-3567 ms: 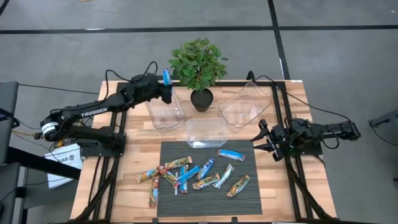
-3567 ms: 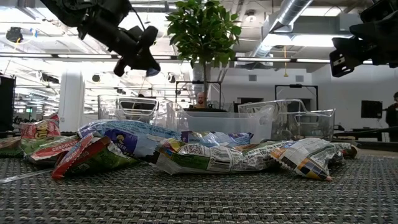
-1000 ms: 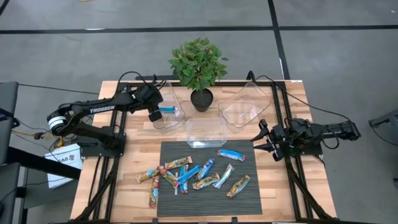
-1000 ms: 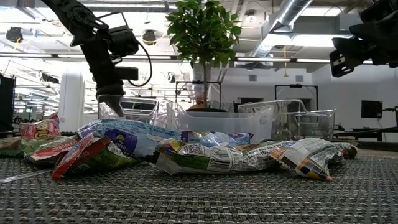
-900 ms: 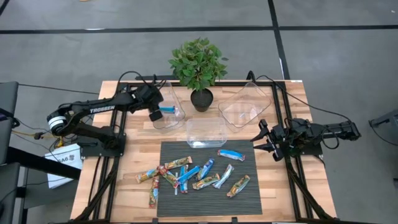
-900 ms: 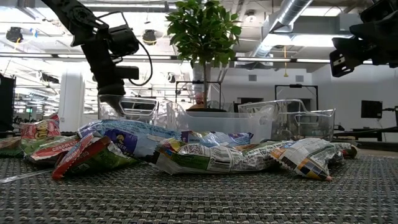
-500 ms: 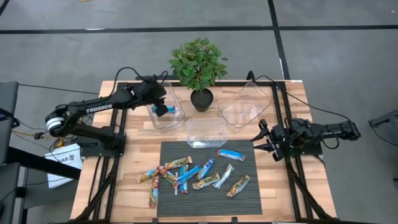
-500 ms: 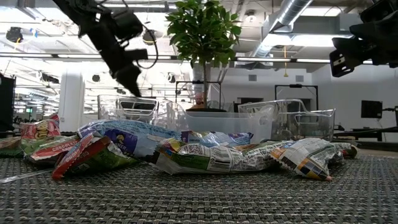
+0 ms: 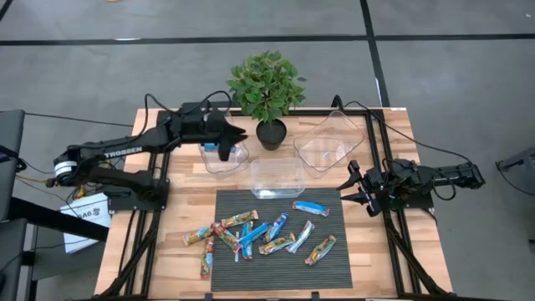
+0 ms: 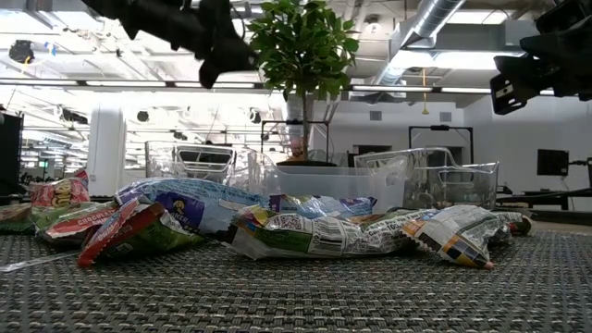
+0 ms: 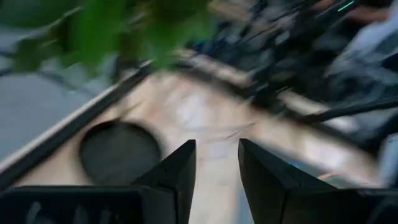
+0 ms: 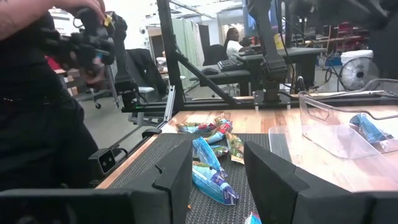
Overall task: Pick and place Granola Bars by type
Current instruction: Put the blue granola bar into the left transparent bin
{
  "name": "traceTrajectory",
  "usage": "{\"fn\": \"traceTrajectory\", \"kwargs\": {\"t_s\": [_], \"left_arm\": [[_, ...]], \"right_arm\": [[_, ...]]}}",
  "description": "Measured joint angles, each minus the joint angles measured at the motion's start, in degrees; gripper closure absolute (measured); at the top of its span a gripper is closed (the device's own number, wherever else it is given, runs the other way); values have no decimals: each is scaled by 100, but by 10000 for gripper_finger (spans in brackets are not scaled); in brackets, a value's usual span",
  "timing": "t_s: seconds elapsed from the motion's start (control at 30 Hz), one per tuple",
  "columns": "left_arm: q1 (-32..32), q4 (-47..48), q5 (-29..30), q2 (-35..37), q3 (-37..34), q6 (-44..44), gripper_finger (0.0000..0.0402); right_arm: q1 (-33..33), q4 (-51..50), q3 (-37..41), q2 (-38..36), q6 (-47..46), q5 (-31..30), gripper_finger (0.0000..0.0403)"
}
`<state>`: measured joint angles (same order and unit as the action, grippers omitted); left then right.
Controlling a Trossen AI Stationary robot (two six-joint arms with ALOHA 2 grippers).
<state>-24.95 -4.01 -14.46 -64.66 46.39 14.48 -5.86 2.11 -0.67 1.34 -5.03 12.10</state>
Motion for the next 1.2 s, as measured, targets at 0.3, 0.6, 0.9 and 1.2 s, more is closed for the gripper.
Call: {"fn": "traceTrajectory", "kwargs": {"t_s": [0.3, 0.6, 0.9, 1.2], "left_arm": [[336, -304, -145, -2, 0, 380, 290], [945, -301, 175, -2, 0, 568, 290], [2155, -169, 175, -4, 0, 1227, 290], [3438, 143, 154, -4, 0, 1735, 290]], "right_arm": [[2, -2, 0, 0, 0, 0, 266], [0, -1, 2, 0, 0, -2, 266], [2, -2, 0, 0, 0, -2, 264], [0, -1, 1, -2, 1, -2, 264]]}}
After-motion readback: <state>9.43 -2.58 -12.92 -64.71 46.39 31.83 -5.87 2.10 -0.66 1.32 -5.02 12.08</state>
